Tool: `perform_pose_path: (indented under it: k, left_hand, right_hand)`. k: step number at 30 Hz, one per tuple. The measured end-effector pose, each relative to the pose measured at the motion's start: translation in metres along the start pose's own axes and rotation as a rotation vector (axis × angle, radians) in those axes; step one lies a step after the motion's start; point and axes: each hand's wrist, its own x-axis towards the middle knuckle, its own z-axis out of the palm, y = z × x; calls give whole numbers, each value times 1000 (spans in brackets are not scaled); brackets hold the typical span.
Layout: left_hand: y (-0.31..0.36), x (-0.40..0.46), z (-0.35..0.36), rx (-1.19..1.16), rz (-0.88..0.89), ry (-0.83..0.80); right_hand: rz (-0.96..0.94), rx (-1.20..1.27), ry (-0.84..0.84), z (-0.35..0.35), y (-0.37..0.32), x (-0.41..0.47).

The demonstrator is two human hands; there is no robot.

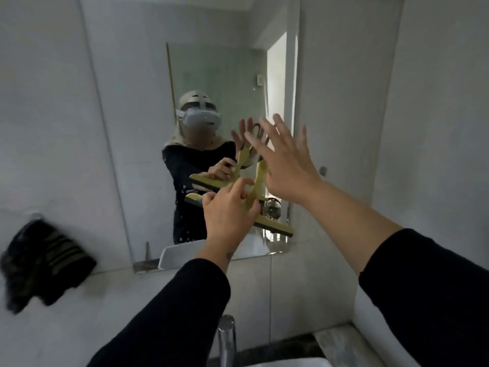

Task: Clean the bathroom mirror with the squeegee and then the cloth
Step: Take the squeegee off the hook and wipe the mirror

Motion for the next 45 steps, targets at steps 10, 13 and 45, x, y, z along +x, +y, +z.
perform_pose_path:
  k: [10,13,45]
  left_hand:
    - [-53,27,-115,173,61,108]
    - [-63,36,-136,251,134,182]
    - [-116,122,-119,256,-227,99]
  right_hand:
    - [-469,-200,133,-45,-69,64]
    - [-471,-210,132,-59,-80,82]
    - [-13,-15,347,-91,-56,217]
